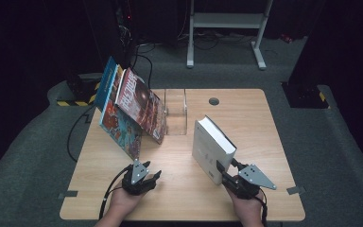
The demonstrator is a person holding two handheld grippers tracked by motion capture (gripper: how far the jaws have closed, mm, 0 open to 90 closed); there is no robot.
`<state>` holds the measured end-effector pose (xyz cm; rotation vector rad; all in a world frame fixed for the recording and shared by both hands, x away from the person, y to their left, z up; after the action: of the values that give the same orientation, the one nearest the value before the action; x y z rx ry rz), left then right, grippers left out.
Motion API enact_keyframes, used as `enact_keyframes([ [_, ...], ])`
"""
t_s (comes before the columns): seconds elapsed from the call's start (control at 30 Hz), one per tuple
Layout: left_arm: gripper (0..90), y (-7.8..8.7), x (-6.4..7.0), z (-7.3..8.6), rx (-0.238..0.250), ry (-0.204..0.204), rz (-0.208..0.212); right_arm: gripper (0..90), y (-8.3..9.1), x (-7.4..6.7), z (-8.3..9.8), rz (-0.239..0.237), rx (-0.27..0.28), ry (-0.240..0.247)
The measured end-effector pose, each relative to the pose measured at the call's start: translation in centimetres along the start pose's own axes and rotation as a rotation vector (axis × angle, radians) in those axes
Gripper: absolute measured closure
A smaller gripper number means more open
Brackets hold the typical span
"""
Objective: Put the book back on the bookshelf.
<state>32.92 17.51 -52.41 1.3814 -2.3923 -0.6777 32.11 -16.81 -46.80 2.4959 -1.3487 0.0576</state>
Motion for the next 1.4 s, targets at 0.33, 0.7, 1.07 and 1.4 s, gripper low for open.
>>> enact_keyframes([
  [0.33, 41.9, 0.3, -1.6, 1.4, -0.038, 0.063, -0.082, 53.1, 0.4, 1.0, 0.2, 0.064, -0.012, -0.011],
  [0.7, 38.5, 0.2, -1.8, 1.6, -0.055, 0.095, -0.062, 52.8, 0.7, 1.3, 0.6, 0.092, -0.013, -0.018],
  [1.07, 37.6, 0.2, -1.7, 1.7, -0.074, 0.086, -0.068, 51.4, 0.8, 1.2, 0.5, 0.093, -0.018, -0.027],
  [1.4, 37.3, 0.0, -1.8, 1.6, -0.078, 0.103, -0.072, 38.8, 0.4, 1.4, 0.1, 0.057, -0.051, -0.091],
])
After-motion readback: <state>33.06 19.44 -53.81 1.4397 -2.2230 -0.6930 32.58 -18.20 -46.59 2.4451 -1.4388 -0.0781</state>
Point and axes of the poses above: each handheld gripper's, and its own axes: y roughly backward along the jaws, z roughly out of its underside, x roughly to its right, the point moved 2 cm from there along -y, roughly forward along the jaws, and after that the axes turned 10 degrees about y, right-handed, at the moved point
